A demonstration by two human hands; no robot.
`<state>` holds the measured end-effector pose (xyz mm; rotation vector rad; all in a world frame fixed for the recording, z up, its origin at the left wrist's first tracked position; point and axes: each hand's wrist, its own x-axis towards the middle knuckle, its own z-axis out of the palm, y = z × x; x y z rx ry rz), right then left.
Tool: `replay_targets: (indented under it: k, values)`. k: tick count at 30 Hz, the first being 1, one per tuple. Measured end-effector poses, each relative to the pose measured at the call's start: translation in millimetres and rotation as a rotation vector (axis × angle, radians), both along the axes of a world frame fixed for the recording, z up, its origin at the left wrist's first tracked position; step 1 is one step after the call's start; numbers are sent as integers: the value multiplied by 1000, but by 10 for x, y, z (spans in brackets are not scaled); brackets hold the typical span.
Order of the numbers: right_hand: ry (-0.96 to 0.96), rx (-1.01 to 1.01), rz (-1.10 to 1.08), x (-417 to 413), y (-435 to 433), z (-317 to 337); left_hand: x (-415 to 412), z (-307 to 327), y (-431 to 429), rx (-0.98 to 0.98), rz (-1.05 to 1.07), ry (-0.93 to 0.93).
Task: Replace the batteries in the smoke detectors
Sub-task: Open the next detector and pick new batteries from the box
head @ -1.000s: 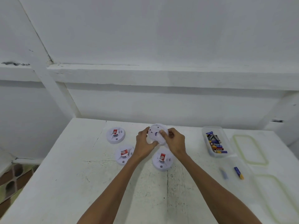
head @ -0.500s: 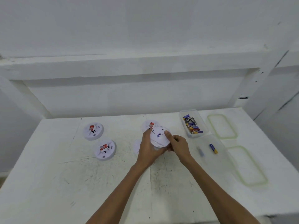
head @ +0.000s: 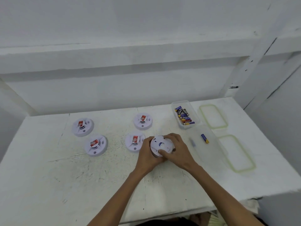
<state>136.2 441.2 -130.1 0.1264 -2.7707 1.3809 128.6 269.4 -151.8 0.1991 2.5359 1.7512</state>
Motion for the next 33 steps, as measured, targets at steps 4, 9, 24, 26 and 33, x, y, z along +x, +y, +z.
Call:
replay_targets:
  k: [4,9,24,26,33]
  values:
    - [14,73,26,49,35,-123,65,-71,-20,-36,-20,-15]
    - [5,129,15,37,10,-160,76,-130,-46,-39,-31,-11]
    - [61,61,59,-3,61,-198,76,-246,-87,-64,-9,32]
    - [58,47,56,-5,60,-208,76,-255,-82,-65,-10,28]
    - [-26,10,48,-26,24,-206,72,-262,-73,-45,-20,13]
